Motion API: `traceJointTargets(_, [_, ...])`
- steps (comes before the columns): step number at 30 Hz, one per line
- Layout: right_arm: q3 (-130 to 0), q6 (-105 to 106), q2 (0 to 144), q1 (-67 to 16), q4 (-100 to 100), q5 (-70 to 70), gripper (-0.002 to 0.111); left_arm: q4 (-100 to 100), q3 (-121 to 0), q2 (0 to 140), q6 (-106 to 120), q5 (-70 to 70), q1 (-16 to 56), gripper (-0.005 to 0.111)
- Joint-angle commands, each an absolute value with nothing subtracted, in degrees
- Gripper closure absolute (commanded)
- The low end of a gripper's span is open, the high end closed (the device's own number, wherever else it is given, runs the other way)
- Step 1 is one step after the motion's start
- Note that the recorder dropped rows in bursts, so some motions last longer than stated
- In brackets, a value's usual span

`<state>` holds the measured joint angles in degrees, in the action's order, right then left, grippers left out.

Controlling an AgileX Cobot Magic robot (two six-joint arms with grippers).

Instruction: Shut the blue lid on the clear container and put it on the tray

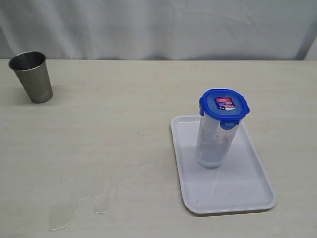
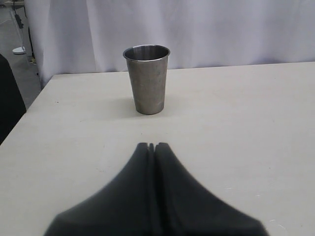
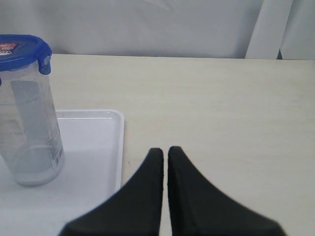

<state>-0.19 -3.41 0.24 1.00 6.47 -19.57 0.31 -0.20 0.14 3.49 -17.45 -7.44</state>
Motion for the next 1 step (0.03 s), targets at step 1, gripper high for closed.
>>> traceJointTargets(1, [0.0,-3.47,0.0,1.2,6.19,-19.73,0.104,0.62,0.0,0.0,3.61,-17.36,-7.61,0.107])
